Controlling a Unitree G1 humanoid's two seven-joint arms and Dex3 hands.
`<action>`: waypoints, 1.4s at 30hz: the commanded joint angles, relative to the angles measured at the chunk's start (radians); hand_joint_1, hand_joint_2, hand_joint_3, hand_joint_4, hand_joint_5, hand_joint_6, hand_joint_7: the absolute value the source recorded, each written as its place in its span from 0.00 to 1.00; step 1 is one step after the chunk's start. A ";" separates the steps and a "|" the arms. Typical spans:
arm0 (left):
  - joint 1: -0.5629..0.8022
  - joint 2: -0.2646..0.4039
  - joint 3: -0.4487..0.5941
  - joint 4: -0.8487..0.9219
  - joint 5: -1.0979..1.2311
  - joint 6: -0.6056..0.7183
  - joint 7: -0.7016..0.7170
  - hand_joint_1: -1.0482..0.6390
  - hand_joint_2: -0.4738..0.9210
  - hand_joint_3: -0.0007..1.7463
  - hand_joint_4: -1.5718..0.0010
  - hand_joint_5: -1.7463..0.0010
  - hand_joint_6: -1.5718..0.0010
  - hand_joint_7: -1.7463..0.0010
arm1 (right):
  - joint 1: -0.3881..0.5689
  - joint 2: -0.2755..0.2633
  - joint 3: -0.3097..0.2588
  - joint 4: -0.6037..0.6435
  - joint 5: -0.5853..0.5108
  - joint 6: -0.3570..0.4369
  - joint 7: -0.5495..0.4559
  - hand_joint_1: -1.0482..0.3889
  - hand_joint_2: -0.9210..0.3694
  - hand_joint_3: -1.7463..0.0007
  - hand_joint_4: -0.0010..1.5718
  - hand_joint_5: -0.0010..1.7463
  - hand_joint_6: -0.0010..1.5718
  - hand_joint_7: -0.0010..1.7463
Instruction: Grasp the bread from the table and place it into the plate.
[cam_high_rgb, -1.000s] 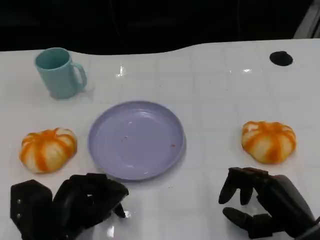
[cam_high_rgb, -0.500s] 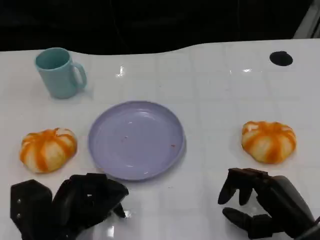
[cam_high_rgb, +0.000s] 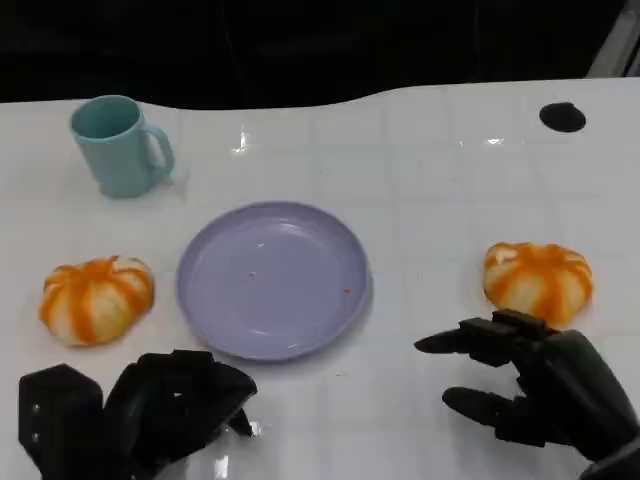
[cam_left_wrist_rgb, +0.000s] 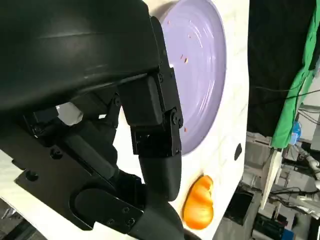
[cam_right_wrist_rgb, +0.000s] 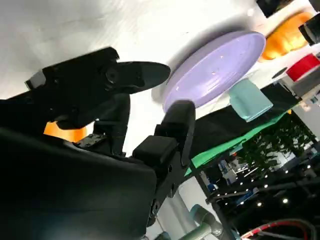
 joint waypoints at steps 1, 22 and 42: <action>0.013 0.014 0.007 0.008 -0.001 -0.007 -0.005 0.00 0.76 0.17 0.42 0.14 0.01 0.83 | 0.020 -0.041 -0.016 -0.094 -0.046 0.062 0.005 0.40 0.00 0.97 0.15 0.22 0.26 0.06; 0.001 0.023 0.008 0.027 0.003 -0.011 -0.006 0.00 0.76 0.18 0.44 0.13 0.01 0.82 | 0.008 -0.106 -0.046 -0.382 -0.261 0.483 0.127 0.37 0.08 1.00 0.00 0.00 0.05 0.01; 0.011 0.016 0.000 0.006 0.007 -0.008 0.001 0.00 0.76 0.18 0.43 0.14 0.01 0.82 | -0.133 -0.113 0.012 -0.153 -0.313 0.604 0.100 0.38 0.09 1.00 0.02 0.02 0.09 0.01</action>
